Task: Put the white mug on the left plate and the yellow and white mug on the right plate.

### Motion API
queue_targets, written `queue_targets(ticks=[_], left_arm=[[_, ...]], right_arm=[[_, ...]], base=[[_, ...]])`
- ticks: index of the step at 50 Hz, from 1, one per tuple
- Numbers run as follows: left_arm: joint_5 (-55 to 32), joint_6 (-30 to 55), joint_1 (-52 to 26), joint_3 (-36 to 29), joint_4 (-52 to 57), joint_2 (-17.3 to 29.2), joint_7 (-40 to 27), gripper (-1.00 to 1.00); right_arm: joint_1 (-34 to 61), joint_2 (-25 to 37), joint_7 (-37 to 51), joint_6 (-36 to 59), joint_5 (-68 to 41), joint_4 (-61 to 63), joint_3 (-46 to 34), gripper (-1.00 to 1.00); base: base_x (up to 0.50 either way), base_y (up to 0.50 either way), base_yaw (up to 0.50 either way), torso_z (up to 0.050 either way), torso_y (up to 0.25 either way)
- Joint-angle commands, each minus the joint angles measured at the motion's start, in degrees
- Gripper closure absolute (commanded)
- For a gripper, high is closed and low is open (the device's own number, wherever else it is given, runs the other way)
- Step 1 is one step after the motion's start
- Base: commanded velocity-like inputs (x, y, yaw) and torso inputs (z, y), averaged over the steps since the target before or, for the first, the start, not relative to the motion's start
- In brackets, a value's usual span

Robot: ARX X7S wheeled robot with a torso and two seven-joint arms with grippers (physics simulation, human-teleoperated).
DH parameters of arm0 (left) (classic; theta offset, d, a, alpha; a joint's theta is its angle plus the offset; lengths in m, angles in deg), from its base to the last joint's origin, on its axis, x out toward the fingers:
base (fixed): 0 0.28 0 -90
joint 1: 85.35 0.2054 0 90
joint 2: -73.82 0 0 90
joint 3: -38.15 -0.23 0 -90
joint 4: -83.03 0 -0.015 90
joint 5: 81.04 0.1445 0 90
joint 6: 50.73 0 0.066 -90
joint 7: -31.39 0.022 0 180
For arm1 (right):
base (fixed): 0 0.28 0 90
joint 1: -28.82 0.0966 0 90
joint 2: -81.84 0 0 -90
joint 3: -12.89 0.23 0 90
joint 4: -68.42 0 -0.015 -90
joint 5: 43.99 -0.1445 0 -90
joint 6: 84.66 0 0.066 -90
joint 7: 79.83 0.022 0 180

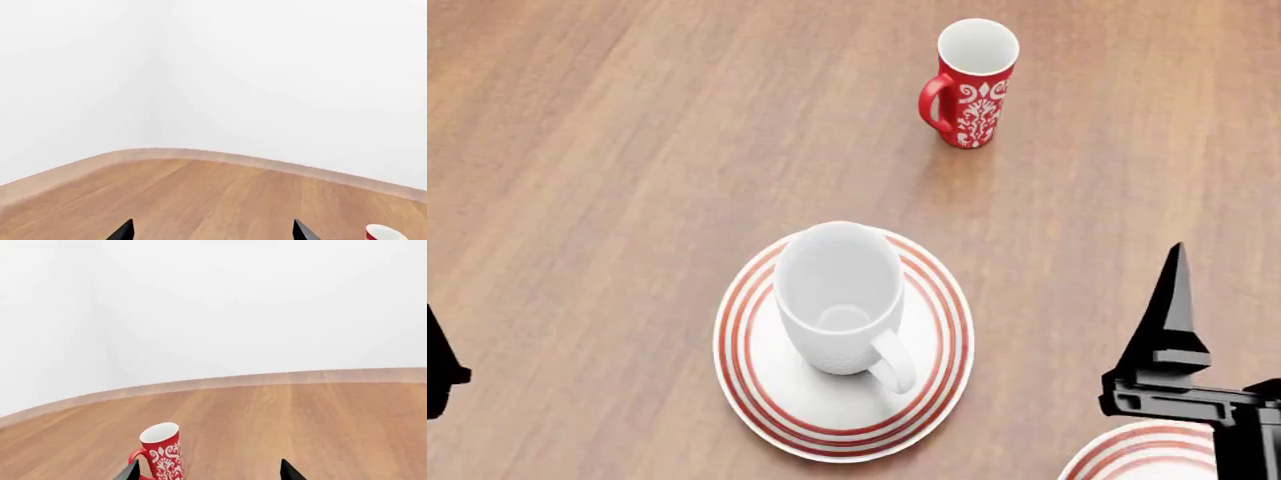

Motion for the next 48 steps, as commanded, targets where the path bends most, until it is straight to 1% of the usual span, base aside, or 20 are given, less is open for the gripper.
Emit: queue_targets(ticks=[1, 6, 11, 13, 18, 21, 25, 27, 28, 30, 37, 43, 48], left_arm=[[-4.82, 12.55, -18.32, -4.74, -3.04, 1.74, 1.56, -1.0], [-6.81, 16.15, -23.13, -4.81, -1.11, 2.05, 0.24, -1.0], [-8.4, 18.16, -25.57, -4.07, 0.37, 2.02, -1.53, -1.0], [-9.12, 18.97, -26.48, -3.86, 0.89, 1.92, -2.23, -1.0], [-13.97, 20.06, -28.6, -1.11, 3.44, 1.84, -3.86, -1.0], [-14.06, 20.16, -29.04, -1.14, 3.49, 1.75, -4.1, -1.0], [-13.76, 20.42, -29.49, -1.95, 3.49, 1.65, -3.97, -1.0], [-14.2, 20.45, -29.59, -1.78, 3.78, 1.78, -3.95, -1.0], [-14.57, 20.35, -29.54, -1.54, 4.14, 1.88, -3.92, -1.0], [-15.0, 20.26, -29.5, -1.42, 4.94, 2.13, -3.76, -1.0], [-15.91, 20.38, -29.57, -0.76, 5.65, 2.8, -4.03, -1.0], [-16.0, 20.39, -29.6, -0.77, 5.5, 2.86, -4.18, -1.0], [-15.26, 20.12, -29.44, -1.42, 5.18, 2.68, -3.91, -1.0]], right_arm=[[1.58, -0.84, 1.78, 2.19, -1.59, 4.35, -1.91, -1.0], [-0.41, -0.01, 3.37, 4.96, -3.66, 11.25, -1.33, -1.0], [-2.42, 0.45, 5.17, 6.54, -5.8, 17.5, 0.09, -1.0], [-3.19, 0.58, 5.55, 8.25, -10.31, 20.91, 1.39, -1.0], [-5.69, 1.32, 7.16, 9.52, -12.64, 28.27, 2.53, -1.0], [-6.54, 1.12, 7.19, 8.78, -12.39, 29.32, 2.84, -1.0], [-7.53, -0.96, 6.06, 3.46, -8.73, 29.19, 3.17, -1.0], [-8.23, -1.24, 5.67, 2.61, -8.37, 29.56, 3.09, -1.0], [-8.97, -1.56, 4.9, 0.84, -5.4, 29.71, 2.19, -1.0], [-10.28, -2.35, 3.65, -1.81, -3.62, 30.66, 1.41, -1.0], [-11.5, -2.49, 3.94, -2.74, -5.22, 33.1, 1.83, -1.0], [-11.81, -2.58, 3.34, -3.81, -5.98, 32.17, 1.79, -1.0], [-12.78, -3.37, 1.85, -6.46, -5.22, 29.7, 1.76, -1.0]], base=[[0.0, 0.0, 0.0, 0.0, 0.0], [0.0, 0.0, 0.0, 0.0, 0.0], [0.0, 0.0, 0.0, 0.0, 0.0], [0.0, 0.0, 0.0, 0.0, 0.0], [0.0, 0.0, 0.0, 0.0, 0.0], [0.0, 0.0, 0.0, 0.0, 0.0], [0.0, 0.0, 0.0, 0.0, 0.0], [0.0, 0.0, 0.0, 0.0, 0.0], [0.0, 0.0, 0.0, 0.0, 0.0], [0.0, 0.0, 0.0, 0.0, 0.0], [0.0, 0.0, 0.0, 0.0, 0.0], [0.0, 0.0, 0.0, 0.0, 0.0], [0.0, 0.0, 0.0, 0.0, 0.0]])
